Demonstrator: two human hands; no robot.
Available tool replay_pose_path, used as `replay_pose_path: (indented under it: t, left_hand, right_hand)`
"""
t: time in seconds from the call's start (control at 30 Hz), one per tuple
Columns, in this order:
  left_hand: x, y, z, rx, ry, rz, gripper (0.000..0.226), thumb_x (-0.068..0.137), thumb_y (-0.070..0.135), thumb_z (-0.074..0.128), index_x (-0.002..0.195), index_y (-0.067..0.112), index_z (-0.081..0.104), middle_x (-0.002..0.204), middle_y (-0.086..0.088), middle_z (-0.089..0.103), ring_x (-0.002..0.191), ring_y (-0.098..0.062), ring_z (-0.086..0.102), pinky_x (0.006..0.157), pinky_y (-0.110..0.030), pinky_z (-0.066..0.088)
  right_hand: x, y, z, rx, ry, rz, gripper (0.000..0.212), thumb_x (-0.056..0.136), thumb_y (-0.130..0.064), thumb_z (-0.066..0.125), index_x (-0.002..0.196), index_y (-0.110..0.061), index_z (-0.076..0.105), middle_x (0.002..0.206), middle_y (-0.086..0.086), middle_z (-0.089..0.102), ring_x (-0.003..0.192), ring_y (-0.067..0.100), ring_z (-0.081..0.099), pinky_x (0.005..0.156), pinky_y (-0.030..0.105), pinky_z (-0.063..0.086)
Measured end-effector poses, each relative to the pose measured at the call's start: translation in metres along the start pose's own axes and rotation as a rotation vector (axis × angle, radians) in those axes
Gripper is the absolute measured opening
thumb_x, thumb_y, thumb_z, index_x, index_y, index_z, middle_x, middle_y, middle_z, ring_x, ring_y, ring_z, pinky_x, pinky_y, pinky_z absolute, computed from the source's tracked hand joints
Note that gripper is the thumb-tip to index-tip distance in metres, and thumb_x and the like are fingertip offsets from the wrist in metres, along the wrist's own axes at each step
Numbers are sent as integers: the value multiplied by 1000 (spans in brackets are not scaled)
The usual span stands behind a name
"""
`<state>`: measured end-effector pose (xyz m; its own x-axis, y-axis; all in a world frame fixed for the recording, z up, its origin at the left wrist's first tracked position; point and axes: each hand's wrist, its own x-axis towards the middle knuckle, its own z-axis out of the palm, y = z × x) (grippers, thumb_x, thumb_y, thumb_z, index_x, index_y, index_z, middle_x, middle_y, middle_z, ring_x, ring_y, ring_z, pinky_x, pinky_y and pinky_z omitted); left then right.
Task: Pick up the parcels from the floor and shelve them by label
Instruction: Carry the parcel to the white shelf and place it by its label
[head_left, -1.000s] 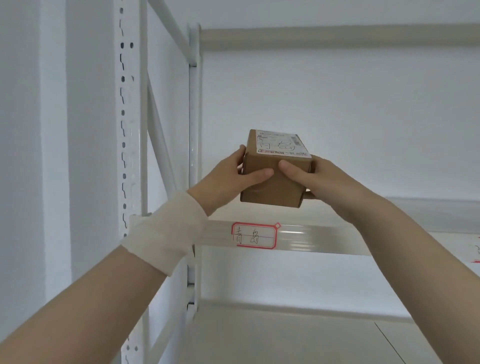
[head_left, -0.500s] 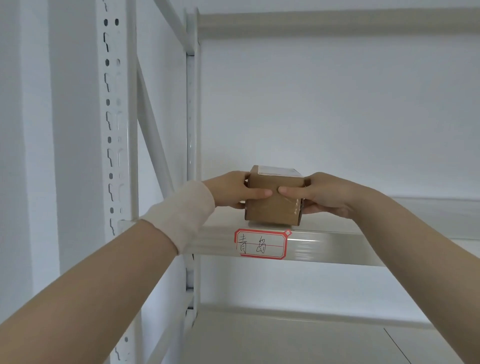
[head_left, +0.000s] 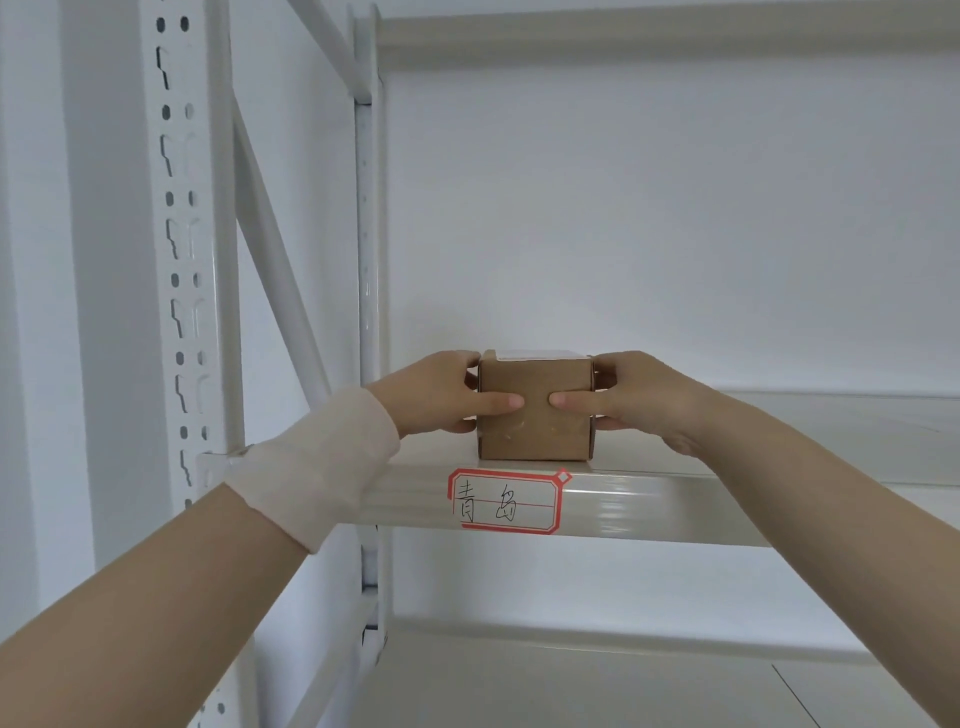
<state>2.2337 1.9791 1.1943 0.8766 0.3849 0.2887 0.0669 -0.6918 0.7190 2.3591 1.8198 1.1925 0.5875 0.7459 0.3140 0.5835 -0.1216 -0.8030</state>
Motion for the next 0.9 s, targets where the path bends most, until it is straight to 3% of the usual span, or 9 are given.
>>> replay_pose_path:
  t: [0.1, 0.23, 0.4, 0.5, 0.63, 0.73, 0.9]
  left_hand:
    - [6, -1, 1, -28, 23, 5, 31, 84, 21, 67, 109, 10, 53, 100, -6, 57, 111, -30, 60, 95, -44, 52]
    - [19, -6, -4, -42, 15, -24, 31, 85, 17, 65, 112, 8, 52, 89, -1, 55, 98, -24, 59, 94, -43, 52]
    - [40, -9, -9, -24, -11, -69, 45, 85, 14, 65, 125, 1, 48, 90, -1, 52, 98, -23, 56, 95, -45, 51]
    - [53, -11, -11, 18, -23, -80, 48, 85, 15, 65, 127, 0, 47, 101, -6, 53, 101, -24, 57, 95, -44, 52]
    - [70, -14, -12, 55, -26, -98, 47, 85, 15, 65, 126, 1, 48, 102, -8, 54, 97, -24, 57, 95, -43, 52]
    - [81, -17, -13, 78, -32, -104, 47, 85, 15, 65, 126, 0, 48, 109, -11, 52, 97, -24, 58, 96, -43, 51]
    - [95, -20, -14, 117, -47, -119, 49, 85, 17, 66, 127, -1, 48, 109, -12, 55, 98, -24, 60, 96, -43, 51]
  right_hand:
    - [9, 3, 7, 32, 19, -27, 25, 81, -13, 71, 106, -12, 64, 94, 0, 66, 80, 9, 62, 82, 24, 52]
    - [27, 5, 11, 18, 21, -19, 22, 82, -13, 70, 102, -13, 62, 87, -4, 64, 75, 5, 61, 67, 16, 54]
    - [51, 8, 13, -18, 17, 15, 25, 81, -13, 71, 104, -9, 62, 90, 0, 65, 74, 5, 60, 60, 14, 53]
    - [66, 11, 12, -60, 27, 32, 35, 81, -15, 72, 111, -1, 63, 105, 8, 66, 85, 13, 61, 71, 20, 52]
    - [82, 12, 12, -94, 19, 55, 33, 81, -15, 72, 109, -1, 62, 117, 14, 66, 90, 15, 61, 72, 22, 52]
    - [92, 15, 10, -149, 28, 67, 37, 80, -18, 73, 110, 0, 61, 126, 18, 62, 111, 24, 60, 81, 31, 55]
    - [103, 16, 9, -180, 15, 92, 27, 79, -20, 73, 98, -4, 61, 124, 20, 61, 115, 27, 59, 92, 38, 54]
